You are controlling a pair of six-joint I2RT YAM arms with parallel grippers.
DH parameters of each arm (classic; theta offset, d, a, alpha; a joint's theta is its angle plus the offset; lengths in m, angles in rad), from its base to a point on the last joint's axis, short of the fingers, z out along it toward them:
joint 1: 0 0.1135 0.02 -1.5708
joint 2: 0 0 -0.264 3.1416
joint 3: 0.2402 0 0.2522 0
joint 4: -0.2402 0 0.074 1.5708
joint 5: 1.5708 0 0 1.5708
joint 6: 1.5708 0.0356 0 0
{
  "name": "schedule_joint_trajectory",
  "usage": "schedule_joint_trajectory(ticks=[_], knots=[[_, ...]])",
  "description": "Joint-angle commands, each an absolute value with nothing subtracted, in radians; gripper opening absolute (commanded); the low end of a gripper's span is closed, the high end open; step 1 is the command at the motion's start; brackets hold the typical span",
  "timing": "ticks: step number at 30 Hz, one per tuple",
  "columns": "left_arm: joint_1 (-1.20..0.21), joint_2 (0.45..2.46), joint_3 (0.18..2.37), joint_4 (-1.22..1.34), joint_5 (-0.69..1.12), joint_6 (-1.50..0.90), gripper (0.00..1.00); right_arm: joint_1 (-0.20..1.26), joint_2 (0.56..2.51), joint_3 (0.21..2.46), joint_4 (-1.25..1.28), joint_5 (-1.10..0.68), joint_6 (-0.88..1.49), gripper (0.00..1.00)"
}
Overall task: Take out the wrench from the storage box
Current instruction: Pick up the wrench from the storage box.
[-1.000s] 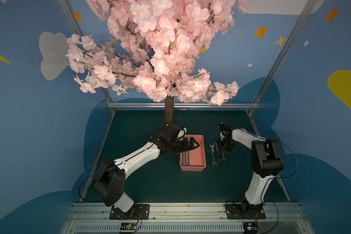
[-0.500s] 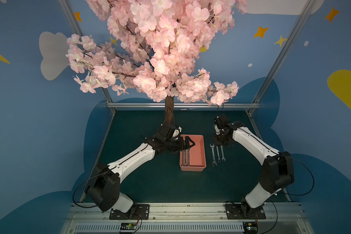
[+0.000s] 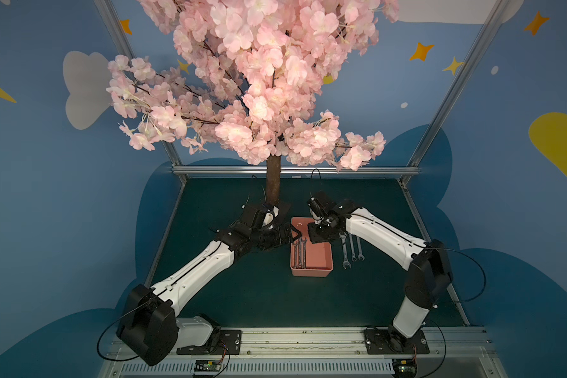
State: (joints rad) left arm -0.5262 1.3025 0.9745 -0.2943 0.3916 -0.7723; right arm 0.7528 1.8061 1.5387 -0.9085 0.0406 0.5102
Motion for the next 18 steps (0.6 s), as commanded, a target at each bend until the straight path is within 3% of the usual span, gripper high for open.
schedule_joint_trajectory(ticks=[1,18], knots=[[-0.516,1.263,0.951,-0.317,0.379,-0.749,1.00,0.781,1.883,1.580,-0.896,0.064,0.585,0.39],[-0.487,1.253,0.926,-0.304,0.400,-0.739,1.00,0.803,2.117,1.588,-0.839,0.111,0.629,0.32]])
